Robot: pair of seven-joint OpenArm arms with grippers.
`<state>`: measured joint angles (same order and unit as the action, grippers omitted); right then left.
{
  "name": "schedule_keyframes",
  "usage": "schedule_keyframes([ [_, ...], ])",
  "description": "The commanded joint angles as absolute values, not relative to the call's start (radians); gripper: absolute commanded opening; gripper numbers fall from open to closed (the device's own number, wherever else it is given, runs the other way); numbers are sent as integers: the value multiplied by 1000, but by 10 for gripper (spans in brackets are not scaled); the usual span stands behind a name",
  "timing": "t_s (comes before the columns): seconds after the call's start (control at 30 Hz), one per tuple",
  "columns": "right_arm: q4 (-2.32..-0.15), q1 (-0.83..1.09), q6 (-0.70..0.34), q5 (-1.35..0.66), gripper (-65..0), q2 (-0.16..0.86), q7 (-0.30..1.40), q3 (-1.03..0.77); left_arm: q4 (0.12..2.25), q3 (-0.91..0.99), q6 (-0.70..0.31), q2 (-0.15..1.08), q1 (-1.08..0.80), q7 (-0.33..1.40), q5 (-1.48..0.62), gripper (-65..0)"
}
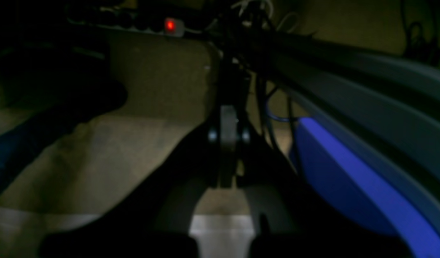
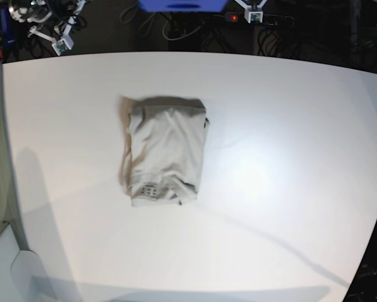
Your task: Layout the t-shirt on the table in an organized manner, then fold the t-shirt properly
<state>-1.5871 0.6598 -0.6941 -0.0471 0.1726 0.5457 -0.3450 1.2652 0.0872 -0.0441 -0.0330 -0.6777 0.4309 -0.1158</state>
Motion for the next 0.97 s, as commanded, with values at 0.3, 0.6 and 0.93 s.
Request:
schedule_keyframes([
  [0.3, -947, 461, -698, -44, -650, 177, 251, -348, 845, 87, -42, -30, -478, 189, -119, -649],
  [0.6, -236, 254, -698, -42, -650, 209, -311, -209, 216, -2, -35, -36, -179, -111, -127, -649],
  [0.93, -116, 219, 48, -45, -650, 151, -473, 127, 47, 1, -31, -38, -64, -177, -130, -648],
])
